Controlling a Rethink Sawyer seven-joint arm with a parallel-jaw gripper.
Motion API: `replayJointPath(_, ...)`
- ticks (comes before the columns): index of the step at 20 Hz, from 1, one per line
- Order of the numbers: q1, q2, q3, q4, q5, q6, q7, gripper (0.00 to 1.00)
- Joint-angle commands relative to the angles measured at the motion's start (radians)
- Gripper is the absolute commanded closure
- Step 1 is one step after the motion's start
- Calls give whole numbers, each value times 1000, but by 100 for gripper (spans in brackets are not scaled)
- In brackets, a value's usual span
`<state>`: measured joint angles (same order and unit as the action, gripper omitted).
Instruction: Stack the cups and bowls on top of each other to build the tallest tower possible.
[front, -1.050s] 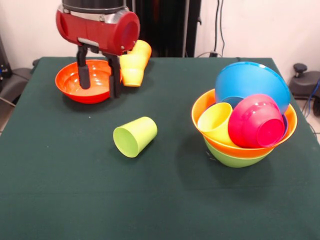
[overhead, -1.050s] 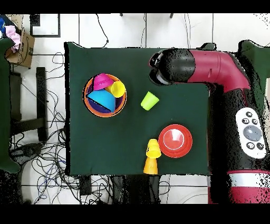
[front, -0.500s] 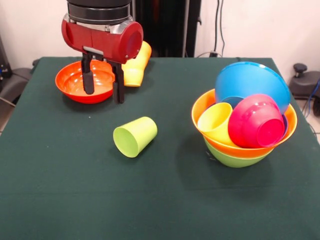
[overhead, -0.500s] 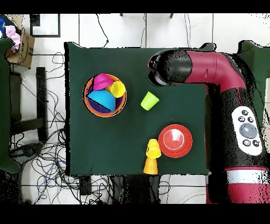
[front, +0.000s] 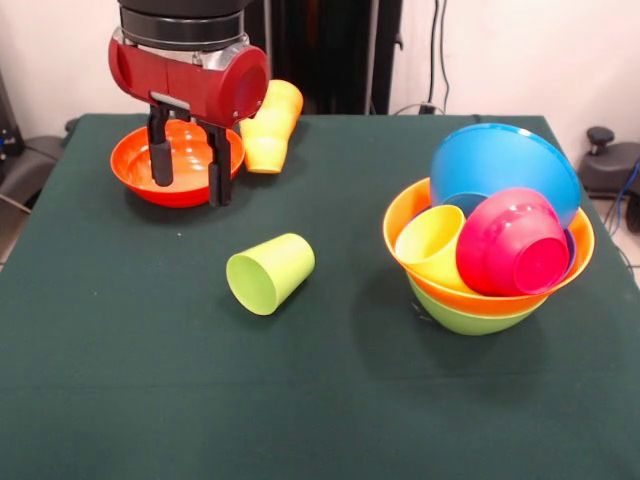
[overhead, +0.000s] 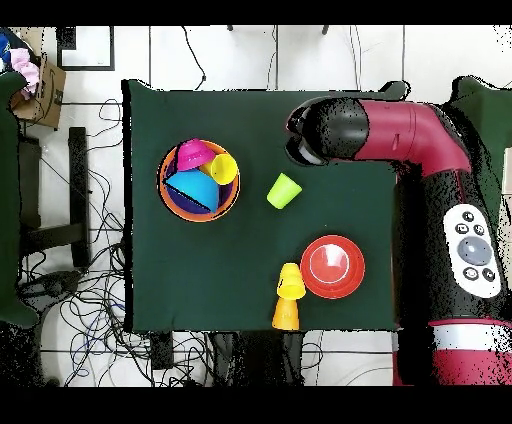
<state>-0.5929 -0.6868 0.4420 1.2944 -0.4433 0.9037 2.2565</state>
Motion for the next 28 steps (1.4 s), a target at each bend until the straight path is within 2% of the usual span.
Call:
replayJointPath(1, 34, 27, -29, -2, -67, 67, -134, 0)
replayJointPath(9, 18, 15, -54, 86, -75, 3, -103, 0)
replayJointPath(19, 28, 9, -81, 114, -70, 12, -72, 0)
replayJointPath(28, 36, 1, -110, 163, -58, -31, -32, 0)
